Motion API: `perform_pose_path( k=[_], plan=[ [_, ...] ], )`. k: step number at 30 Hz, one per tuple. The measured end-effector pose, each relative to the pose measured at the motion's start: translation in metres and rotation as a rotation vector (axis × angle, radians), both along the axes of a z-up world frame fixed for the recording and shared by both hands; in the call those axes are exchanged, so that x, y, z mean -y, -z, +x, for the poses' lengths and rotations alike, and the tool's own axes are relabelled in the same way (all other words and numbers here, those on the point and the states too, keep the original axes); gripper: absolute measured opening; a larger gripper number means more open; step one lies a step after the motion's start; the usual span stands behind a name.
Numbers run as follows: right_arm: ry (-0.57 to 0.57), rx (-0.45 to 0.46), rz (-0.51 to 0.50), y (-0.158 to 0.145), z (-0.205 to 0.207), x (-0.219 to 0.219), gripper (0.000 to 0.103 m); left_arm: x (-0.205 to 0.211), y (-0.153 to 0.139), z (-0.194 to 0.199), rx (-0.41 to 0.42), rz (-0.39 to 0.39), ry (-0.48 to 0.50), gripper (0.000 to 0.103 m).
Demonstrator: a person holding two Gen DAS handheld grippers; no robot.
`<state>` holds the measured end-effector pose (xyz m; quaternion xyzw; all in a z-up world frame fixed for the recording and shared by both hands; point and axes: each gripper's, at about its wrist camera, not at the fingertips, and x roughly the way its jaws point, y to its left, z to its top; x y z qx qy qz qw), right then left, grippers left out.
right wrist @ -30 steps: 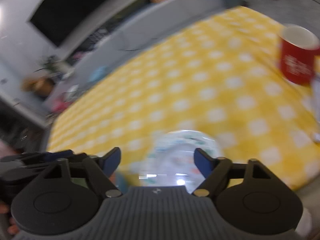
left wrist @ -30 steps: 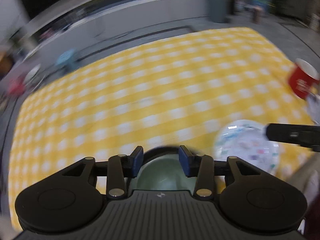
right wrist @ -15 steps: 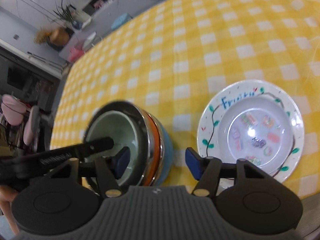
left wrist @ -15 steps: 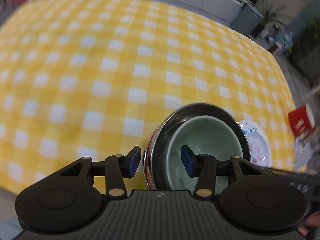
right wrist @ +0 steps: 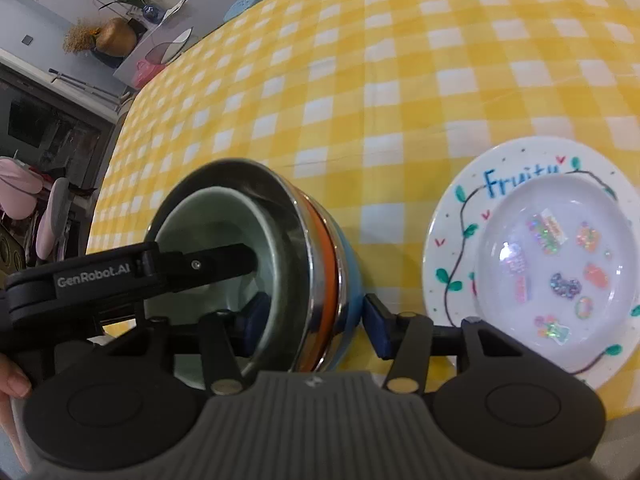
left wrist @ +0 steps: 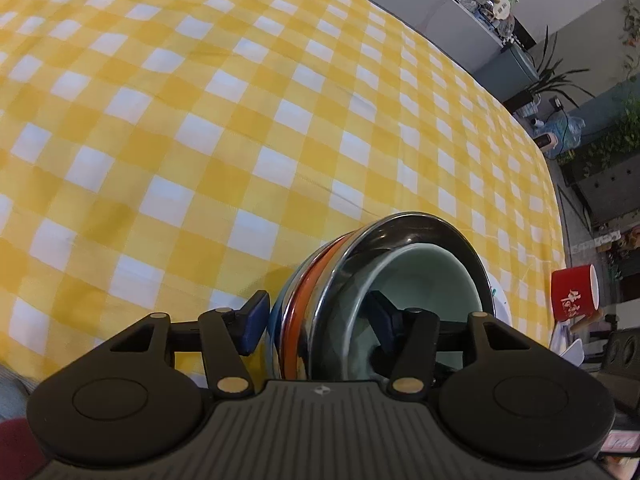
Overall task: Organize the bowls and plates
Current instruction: 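Grip the rim of the stacked bowls with both tools, then lift the stacked bowls and lower them onto the plate stack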
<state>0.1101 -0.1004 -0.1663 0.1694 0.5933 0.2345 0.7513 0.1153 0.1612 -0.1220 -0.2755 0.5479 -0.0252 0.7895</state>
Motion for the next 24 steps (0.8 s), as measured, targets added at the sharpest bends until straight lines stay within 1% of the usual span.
perform_pose_path(
  k=[3,5,7,9,14,18,21,24],
  plan=[
    [0.012,0.013,0.046,0.005,-0.002,0.008,0.056,0.001,0.005,0.003,-0.012,-0.021,-0.006,0.07],
    [0.013,0.013,0.082,0.011,-0.003,0.011,0.058,0.005,0.008,0.004,-0.018,-0.021,0.01,0.079],
    [0.031,0.001,0.116,0.017,-0.003,0.013,0.059,0.011,0.009,0.004,-0.015,-0.008,0.034,0.084],
    [0.036,0.005,0.128,0.017,-0.004,0.016,0.058,0.012,0.008,0.004,-0.016,-0.006,0.026,0.084],
    [0.07,-0.005,0.151,0.02,-0.004,0.02,0.055,0.005,0.009,0.001,-0.021,-0.039,0.004,0.077],
    [0.087,-0.006,0.152,0.02,-0.006,0.023,0.055,0.005,0.008,0.0,-0.031,-0.041,0.012,0.076],
    [0.103,-0.001,0.158,0.017,-0.008,0.024,0.055,0.008,0.0,-0.002,-0.005,-0.026,0.031,0.076],
    [0.109,0.018,0.168,0.005,-0.011,0.03,0.055,0.014,-0.015,-0.004,0.033,-0.013,0.059,0.076]
  ],
)
